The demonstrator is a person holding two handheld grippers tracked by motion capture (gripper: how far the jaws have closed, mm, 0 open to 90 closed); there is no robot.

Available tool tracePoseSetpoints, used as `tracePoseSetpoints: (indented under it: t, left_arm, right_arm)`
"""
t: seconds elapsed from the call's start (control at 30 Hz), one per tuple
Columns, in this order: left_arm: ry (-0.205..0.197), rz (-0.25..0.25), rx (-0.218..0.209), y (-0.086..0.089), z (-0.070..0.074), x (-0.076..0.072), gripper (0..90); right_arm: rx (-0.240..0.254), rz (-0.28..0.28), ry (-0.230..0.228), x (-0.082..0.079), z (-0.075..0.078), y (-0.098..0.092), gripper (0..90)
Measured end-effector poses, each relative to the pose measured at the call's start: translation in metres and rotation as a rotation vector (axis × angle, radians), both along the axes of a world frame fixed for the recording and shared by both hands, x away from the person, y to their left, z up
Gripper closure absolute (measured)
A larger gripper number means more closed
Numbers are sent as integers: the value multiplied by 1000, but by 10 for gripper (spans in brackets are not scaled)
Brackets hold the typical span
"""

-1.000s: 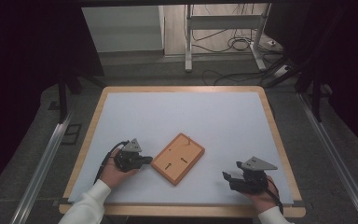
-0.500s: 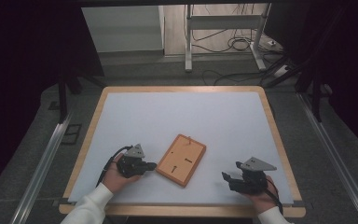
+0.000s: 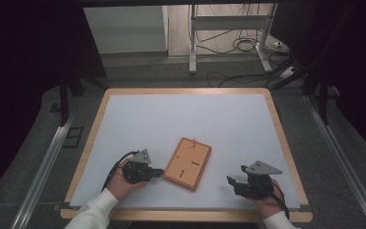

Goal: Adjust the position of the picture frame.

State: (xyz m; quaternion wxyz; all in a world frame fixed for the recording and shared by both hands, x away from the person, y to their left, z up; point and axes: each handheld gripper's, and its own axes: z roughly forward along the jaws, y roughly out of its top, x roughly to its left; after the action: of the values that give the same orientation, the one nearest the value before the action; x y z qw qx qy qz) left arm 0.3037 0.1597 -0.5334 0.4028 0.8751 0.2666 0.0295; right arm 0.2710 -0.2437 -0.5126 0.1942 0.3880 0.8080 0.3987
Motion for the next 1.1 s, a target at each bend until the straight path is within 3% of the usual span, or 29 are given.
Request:
tracePoseSetpoints:
  t: [1.1]
  left_arm:
    - [-8, -57, -7, -33, 0, -2, 899]
  right_arm:
    - [32, 6, 15, 1, 0, 1, 308]
